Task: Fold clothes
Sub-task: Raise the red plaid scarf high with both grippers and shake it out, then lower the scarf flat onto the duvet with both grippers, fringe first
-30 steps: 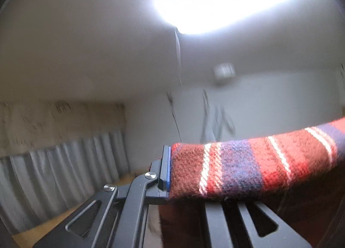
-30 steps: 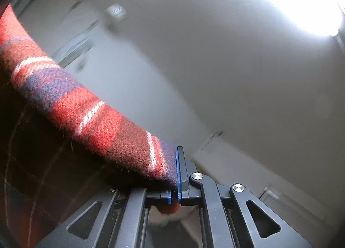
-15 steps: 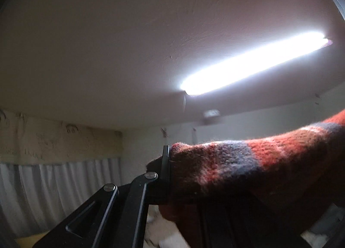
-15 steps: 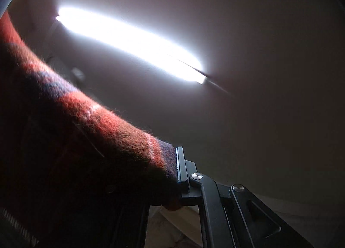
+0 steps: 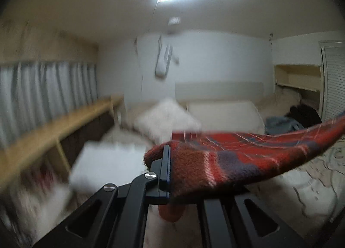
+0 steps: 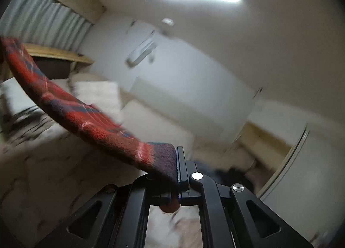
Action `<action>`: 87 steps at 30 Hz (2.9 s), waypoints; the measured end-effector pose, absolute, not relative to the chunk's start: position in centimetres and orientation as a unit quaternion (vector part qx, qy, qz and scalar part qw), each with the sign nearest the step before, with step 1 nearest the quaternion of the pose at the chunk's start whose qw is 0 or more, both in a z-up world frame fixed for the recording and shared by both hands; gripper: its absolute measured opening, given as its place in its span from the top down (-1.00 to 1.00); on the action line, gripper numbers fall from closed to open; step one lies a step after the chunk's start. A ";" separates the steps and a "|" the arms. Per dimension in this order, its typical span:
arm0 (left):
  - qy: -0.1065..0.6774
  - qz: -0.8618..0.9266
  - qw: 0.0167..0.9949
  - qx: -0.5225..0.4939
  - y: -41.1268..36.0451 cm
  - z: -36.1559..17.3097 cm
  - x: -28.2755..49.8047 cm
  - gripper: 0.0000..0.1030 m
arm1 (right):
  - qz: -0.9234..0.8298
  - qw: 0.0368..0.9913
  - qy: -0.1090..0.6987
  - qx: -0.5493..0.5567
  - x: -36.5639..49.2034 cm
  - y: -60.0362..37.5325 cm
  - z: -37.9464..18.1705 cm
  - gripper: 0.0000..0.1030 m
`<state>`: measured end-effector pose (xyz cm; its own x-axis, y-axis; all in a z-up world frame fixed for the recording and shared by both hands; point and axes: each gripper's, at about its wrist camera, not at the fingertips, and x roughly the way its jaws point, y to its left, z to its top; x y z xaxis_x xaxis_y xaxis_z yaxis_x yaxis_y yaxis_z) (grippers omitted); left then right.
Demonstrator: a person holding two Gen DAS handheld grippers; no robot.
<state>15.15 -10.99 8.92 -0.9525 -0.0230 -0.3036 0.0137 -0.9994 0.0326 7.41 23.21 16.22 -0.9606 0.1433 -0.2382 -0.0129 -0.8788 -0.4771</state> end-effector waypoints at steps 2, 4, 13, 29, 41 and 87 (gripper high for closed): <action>0.000 -0.984 0.008 0.180 -10.6 6.1 17.5 0.93 | 0.960 0.029 -0.232 -0.156 11.4 22.0 11.3 0.94; 0.014 -0.980 0.011 0.200 -10.3 4.1 19.5 0.93 | 0.964 0.022 -0.205 -0.167 15.3 22.5 7.6 0.94; 0.019 -0.986 0.048 0.158 -9.3 3.6 26.1 0.93 | 0.966 0.014 -0.128 -0.224 24.0 22.3 0.3 0.94; 0.027 -0.991 -0.040 0.125 -8.3 10.5 30.9 0.93 | 0.983 0.006 -0.058 -0.172 31.4 25.1 8.7 0.94; -0.015 -0.996 -0.055 0.067 -6.6 13.2 33.1 0.93 | 0.996 0.031 -0.051 -0.072 34.9 28.0 14.7 0.94; -0.063 -0.897 0.037 0.436 -4.6 -15.8 -27.1 0.92 | 0.871 -0.003 -0.040 -0.490 -22.7 32.7 -12.7 0.94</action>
